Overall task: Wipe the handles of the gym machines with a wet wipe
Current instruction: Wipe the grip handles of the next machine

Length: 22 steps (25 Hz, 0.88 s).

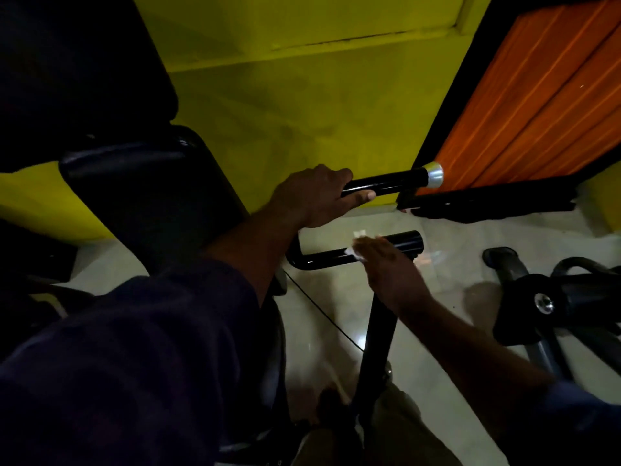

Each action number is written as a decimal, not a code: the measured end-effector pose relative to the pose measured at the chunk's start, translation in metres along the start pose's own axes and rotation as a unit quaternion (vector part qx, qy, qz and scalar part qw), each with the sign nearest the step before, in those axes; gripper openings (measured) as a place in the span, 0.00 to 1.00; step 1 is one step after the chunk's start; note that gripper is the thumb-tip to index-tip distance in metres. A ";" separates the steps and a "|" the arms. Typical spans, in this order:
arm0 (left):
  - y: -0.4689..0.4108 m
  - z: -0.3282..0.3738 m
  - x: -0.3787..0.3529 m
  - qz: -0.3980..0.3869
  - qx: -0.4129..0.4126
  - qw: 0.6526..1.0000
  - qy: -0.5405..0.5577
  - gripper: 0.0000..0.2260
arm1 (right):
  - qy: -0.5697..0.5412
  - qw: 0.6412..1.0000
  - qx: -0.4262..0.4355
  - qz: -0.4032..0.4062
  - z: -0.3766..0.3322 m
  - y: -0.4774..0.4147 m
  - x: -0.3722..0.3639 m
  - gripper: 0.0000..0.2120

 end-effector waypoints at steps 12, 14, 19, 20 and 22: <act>-0.003 -0.001 -0.002 -0.031 0.012 0.999 0.042 0.24 | -0.688 0.281 -0.506 0.438 -0.021 0.053 -0.057 0.09; -0.004 -0.003 0.001 -0.030 0.017 0.998 0.051 0.23 | -0.719 0.256 -0.509 0.397 -0.040 0.028 -0.072 0.11; -0.003 -0.003 -0.002 -0.025 0.016 0.999 0.036 0.25 | -0.747 0.282 -0.570 0.194 -0.106 -0.002 -0.114 0.14; -0.003 -0.004 -0.003 -0.022 0.015 0.999 0.035 0.25 | -0.755 0.288 -0.557 0.193 -0.102 -0.002 -0.106 0.13; -0.003 -0.006 -0.004 -0.025 0.013 0.998 0.048 0.24 | -0.729 0.317 -0.565 0.223 -0.081 0.005 -0.080 0.14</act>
Point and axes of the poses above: each hand's wrist, its own y-axis away from the middle knuckle, its own x-axis out of the back of the hand, z = x × y, the point moved 5 cm from there along -y, towards the middle knuckle, and after that the axes turned 13 degrees about -y, right-handed, at the moved point
